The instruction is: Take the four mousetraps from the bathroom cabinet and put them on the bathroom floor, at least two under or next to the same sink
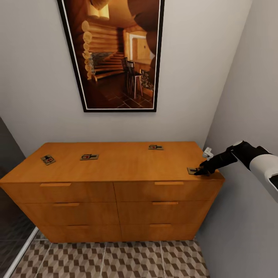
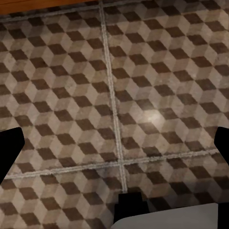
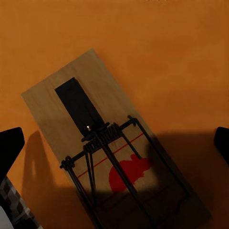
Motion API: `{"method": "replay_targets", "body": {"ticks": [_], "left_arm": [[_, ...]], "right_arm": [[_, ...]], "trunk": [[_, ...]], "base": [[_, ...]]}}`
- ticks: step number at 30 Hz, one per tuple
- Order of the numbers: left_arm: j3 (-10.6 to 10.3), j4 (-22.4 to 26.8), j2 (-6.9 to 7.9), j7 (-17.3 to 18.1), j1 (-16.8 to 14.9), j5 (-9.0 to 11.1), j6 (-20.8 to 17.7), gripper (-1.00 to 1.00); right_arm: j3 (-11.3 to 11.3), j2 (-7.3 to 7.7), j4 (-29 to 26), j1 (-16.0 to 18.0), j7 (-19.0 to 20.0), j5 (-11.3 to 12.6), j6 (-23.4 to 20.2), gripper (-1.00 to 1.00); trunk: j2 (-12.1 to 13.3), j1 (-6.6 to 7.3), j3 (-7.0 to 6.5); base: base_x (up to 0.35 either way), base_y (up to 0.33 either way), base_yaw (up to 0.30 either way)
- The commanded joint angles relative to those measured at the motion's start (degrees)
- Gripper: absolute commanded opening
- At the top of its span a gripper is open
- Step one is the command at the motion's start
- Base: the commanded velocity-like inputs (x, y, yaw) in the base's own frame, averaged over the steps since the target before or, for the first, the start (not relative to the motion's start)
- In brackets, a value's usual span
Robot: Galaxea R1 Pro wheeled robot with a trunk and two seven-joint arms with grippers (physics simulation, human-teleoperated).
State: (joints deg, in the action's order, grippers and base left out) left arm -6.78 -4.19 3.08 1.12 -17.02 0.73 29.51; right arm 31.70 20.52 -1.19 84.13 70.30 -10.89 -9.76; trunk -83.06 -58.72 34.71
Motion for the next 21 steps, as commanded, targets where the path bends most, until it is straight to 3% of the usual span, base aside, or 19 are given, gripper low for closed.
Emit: {"method": "replay_targets", "body": {"ticks": [1,21], "left_arm": [[-0.25,-0.26,-0.01,0.11,-0.12,0.09,0.38,1.0],[-0.25,-0.29,-0.01,0.11,-0.12,0.11,0.38,1.0]], "right_arm": [[0.73,0.05,-0.04,-0.11,0.26,-0.64,-0.61,1.0],[0.73,0.13,-0.04,-0.11,-2.02,-0.71,-0.65,1.0]], "trunk": [[-0.02,-0.01,0.07],[-0.02,-0.01,0.07]], "base": [[0.0,0.0,0.0],[0.0,0.0,0.0]]}}
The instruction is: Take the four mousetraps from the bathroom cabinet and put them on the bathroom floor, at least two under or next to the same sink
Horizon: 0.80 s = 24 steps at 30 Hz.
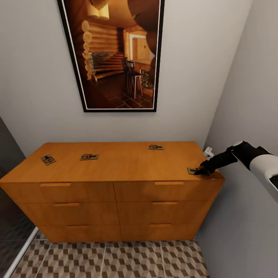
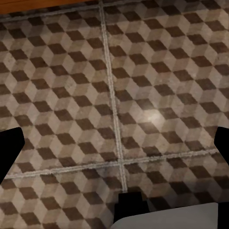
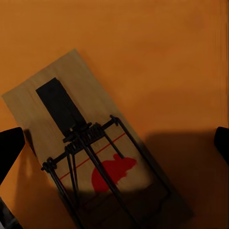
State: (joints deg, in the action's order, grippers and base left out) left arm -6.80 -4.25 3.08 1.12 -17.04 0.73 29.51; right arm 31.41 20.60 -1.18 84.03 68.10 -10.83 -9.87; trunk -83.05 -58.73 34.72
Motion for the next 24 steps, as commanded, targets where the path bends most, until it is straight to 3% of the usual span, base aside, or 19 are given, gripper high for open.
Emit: {"method": "replay_targets", "body": {"ticks": [1,24], "left_arm": [[-0.24,-0.23,0.0,0.12,-0.1,0.09,0.37,1.0],[-0.24,-0.23,0.0,0.12,-0.1,0.09,0.37,1.0]], "right_arm": [[1.02,0.05,-0.05,-0.01,0.12,-0.77,-0.55,1.0],[1.02,0.0,-0.05,-0.1,-0.07,-0.77,-0.59,1.0]], "trunk": [[-0.03,0.0,0.06],[-0.03,0.0,0.06]], "base": [[0.0,0.0,0.0],[-0.06,0.0,0.0]]}}
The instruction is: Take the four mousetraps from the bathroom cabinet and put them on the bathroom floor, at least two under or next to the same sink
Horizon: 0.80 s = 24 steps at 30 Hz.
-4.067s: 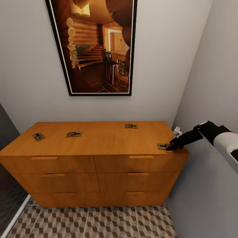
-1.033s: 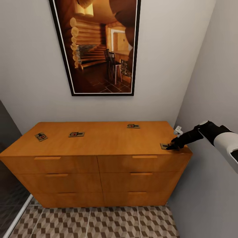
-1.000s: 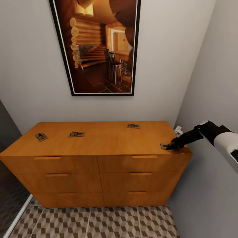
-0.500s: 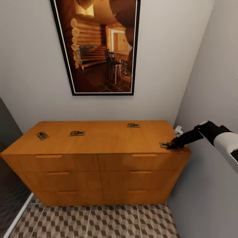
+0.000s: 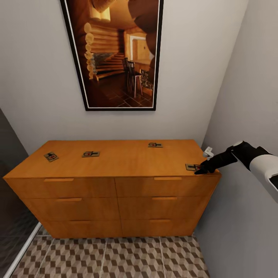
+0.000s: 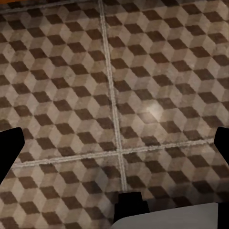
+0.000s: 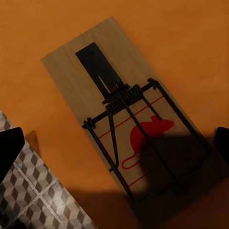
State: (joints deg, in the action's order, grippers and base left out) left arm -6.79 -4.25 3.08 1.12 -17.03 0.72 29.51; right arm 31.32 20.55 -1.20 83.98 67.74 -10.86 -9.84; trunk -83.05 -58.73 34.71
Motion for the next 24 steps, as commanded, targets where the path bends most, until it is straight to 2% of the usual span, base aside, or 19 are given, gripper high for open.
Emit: {"method": "replay_targets", "body": {"ticks": [1,24], "left_arm": [[-0.24,-0.23,0.0,0.11,-0.11,0.09,0.38,1.0],[-0.3,-0.22,-0.05,0.11,-0.11,0.08,0.38,1.0]], "right_arm": [[1.11,0.04,-0.03,-0.04,0.29,-0.74,-0.62,1.0],[1.11,0.18,-0.03,-0.04,0.33,-0.74,-0.62,1.0]], "trunk": [[-0.02,0.0,0.07],[-0.02,0.0,0.07]], "base": [[0.0,0.0,0.0],[0.0,0.0,0.0]]}}
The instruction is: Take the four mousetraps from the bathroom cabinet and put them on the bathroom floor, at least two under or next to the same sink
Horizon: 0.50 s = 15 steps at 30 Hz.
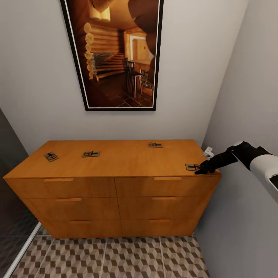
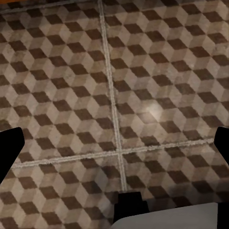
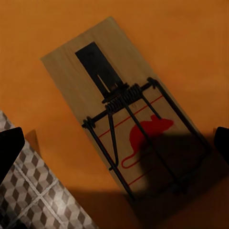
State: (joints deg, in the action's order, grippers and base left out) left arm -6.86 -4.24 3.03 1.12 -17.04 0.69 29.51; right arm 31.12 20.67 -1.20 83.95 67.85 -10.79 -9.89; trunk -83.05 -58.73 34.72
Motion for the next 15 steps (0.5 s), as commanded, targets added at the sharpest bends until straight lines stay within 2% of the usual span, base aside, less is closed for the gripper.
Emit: {"method": "replay_targets", "body": {"ticks": [1,15], "left_arm": [[-0.23,-0.23,0.02,0.11,-0.1,0.1,0.37,1.0],[-0.26,-0.25,-0.04,0.11,-0.1,0.1,0.31,1.0]], "right_arm": [[1.31,0.09,-0.03,-0.02,0.23,-0.81,-0.57,1.0],[1.29,0.24,-0.03,-0.02,0.32,-0.8,-0.57,1.0]], "trunk": [[-0.03,0.0,0.06],[-0.03,0.0,0.06]], "base": [[0.0,0.0,0.0],[0.013,-0.013,0.0]]}}
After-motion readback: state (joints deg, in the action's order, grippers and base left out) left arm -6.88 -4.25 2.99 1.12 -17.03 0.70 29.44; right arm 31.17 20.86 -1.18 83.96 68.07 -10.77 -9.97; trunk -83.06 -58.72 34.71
